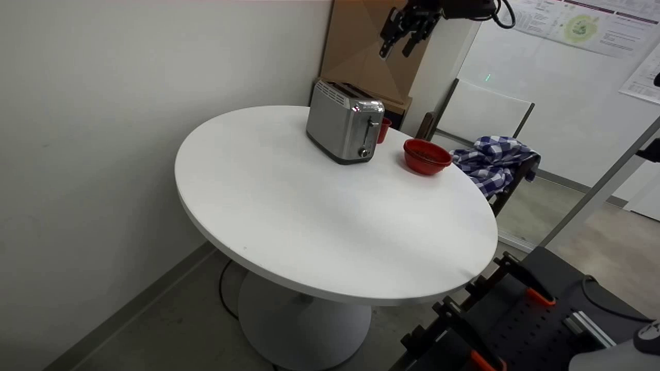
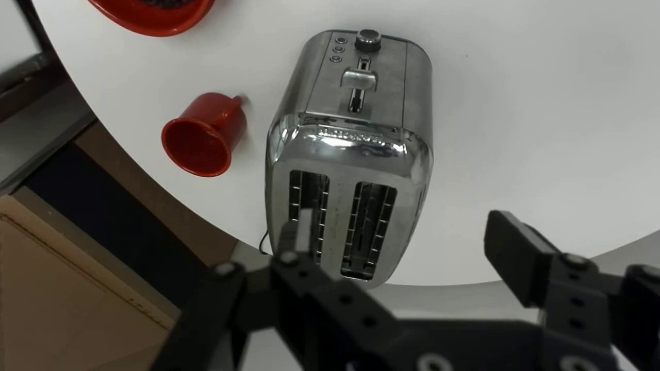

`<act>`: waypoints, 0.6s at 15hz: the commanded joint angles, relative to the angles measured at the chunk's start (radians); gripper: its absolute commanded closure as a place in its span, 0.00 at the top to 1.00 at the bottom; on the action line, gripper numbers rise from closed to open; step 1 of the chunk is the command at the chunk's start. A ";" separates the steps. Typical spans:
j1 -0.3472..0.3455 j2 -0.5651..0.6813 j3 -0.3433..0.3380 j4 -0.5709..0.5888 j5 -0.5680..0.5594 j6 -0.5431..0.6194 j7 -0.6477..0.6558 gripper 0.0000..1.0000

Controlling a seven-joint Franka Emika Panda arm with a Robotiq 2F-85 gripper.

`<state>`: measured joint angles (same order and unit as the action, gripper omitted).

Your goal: Press down on the press handle on the toaster

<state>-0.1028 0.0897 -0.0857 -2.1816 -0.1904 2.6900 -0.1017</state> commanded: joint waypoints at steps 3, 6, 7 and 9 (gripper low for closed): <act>-0.028 0.108 0.012 0.067 0.129 0.007 -0.100 0.35; -0.055 0.145 0.048 0.087 0.245 -0.013 -0.222 0.13; -0.062 0.160 0.058 0.096 0.268 -0.013 -0.250 0.05; -0.082 0.194 0.085 0.115 0.319 -0.007 -0.312 0.00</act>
<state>-0.1493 0.2298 -0.0429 -2.1224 0.0514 2.7007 -0.3156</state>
